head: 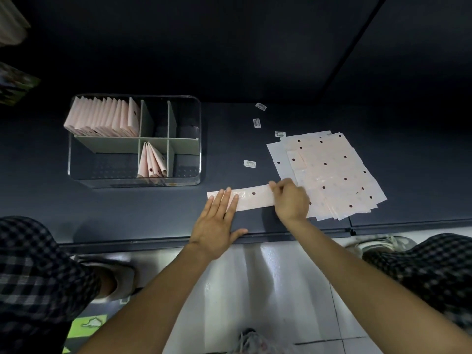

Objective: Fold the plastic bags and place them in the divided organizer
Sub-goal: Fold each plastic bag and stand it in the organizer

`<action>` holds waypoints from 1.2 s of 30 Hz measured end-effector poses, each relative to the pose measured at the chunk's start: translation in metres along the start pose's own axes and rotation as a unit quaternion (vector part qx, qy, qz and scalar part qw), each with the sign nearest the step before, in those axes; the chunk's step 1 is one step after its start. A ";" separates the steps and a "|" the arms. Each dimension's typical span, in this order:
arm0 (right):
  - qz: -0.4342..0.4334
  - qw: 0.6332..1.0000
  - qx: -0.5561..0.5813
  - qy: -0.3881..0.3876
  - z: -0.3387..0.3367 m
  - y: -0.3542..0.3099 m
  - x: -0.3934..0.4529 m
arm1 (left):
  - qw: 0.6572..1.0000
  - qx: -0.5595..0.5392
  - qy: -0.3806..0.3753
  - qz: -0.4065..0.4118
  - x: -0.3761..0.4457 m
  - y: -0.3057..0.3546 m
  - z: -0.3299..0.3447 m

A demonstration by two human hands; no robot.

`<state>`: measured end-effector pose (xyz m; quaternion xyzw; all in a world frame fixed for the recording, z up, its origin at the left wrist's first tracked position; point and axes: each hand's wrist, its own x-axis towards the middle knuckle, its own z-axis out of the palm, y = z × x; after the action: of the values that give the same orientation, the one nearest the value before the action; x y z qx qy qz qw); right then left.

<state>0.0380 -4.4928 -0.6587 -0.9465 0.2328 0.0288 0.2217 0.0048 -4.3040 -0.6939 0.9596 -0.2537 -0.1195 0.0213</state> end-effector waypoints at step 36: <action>0.027 0.937 0.016 -0.349 -0.005 0.004 -0.050 | 0.982 -0.041 0.140 0.118 -0.020 0.001 -0.014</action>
<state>-0.0087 -4.4766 -0.6475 -0.8666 0.1670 0.3596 0.3030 -0.0086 -4.2953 -0.6759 0.9286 -0.3544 0.0094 0.1097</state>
